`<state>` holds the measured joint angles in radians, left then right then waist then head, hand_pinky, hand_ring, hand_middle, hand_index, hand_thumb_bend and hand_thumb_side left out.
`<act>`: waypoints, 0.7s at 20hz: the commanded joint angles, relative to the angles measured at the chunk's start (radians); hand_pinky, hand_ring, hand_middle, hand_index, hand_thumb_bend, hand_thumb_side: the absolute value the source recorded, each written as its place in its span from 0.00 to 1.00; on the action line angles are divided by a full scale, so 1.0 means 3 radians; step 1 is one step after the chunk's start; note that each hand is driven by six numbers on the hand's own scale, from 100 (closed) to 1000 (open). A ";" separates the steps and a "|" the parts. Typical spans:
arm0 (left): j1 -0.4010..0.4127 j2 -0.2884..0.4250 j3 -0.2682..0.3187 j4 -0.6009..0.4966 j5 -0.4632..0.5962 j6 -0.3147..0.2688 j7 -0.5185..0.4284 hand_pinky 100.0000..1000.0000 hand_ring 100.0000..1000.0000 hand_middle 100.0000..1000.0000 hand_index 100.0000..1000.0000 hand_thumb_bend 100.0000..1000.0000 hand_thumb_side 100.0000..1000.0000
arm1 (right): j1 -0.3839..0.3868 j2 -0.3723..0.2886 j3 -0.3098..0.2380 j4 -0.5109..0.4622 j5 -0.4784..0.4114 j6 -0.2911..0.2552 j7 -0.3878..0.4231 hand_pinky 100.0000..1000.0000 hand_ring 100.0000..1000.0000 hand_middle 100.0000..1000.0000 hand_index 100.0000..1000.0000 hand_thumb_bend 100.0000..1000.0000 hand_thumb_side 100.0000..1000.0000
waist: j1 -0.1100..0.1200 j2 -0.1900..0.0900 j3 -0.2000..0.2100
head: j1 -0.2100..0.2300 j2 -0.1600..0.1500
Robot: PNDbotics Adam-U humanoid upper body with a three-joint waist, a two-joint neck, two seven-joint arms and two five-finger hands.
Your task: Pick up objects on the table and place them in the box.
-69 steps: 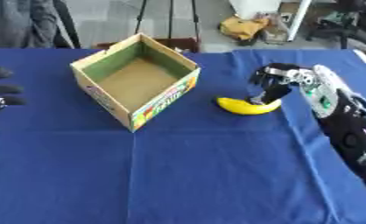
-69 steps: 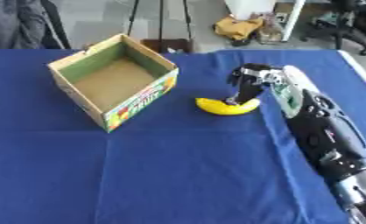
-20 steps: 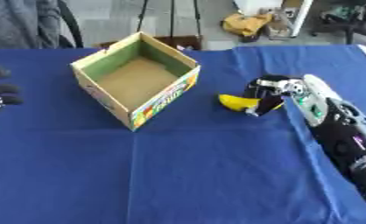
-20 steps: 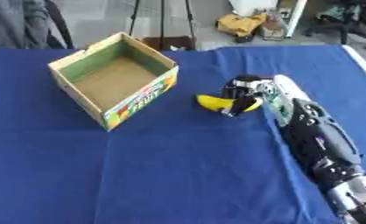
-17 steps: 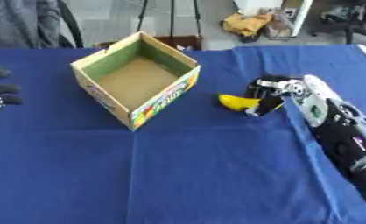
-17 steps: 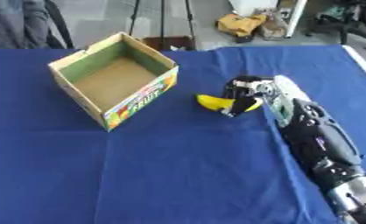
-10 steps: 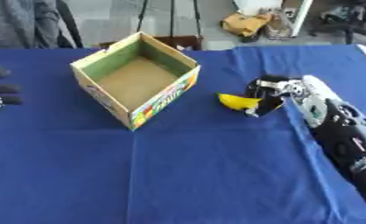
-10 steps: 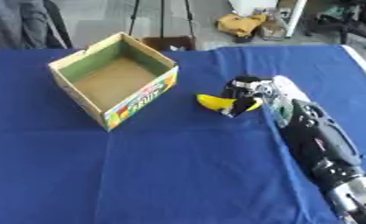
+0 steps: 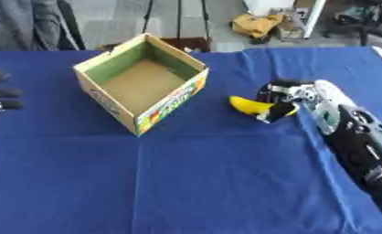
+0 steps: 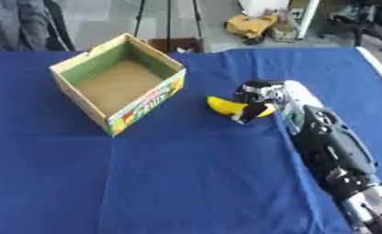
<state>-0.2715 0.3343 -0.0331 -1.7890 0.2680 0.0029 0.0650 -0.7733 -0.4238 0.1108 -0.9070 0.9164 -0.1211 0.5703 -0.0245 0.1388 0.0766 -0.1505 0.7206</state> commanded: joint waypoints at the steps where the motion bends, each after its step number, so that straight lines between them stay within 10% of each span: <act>1: -0.0040 0.0044 0.0019 -0.0058 0.0010 -0.0006 -0.0006 0.54 0.57 0.63 0.69 0.53 1.00 | -0.0046 -0.0091 -0.0006 -0.0073 0.0030 -0.0005 -0.0068 0.59 0.55 0.51 0.65 0.11 0.30 | 0.0006 -0.0040 -0.0001 | 0.0003 0.0017; 14: -0.0039 0.0059 0.0026 -0.0058 0.0007 -0.0008 0.0001 0.54 0.57 0.63 0.69 0.53 1.00 | -0.0076 -0.0144 -0.0028 -0.0309 -0.0063 -0.0012 -0.0239 0.58 0.53 0.47 0.62 0.05 0.32 | -0.0005 -0.0046 -0.0018 | 0.0004 -0.0013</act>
<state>-0.2715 0.3343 -0.0330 -1.7890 0.2681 0.0028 0.0650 -0.7740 -0.4300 0.1113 -0.9666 0.9075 -0.1257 0.5061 -0.0271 0.1388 0.0732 -0.1505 0.7202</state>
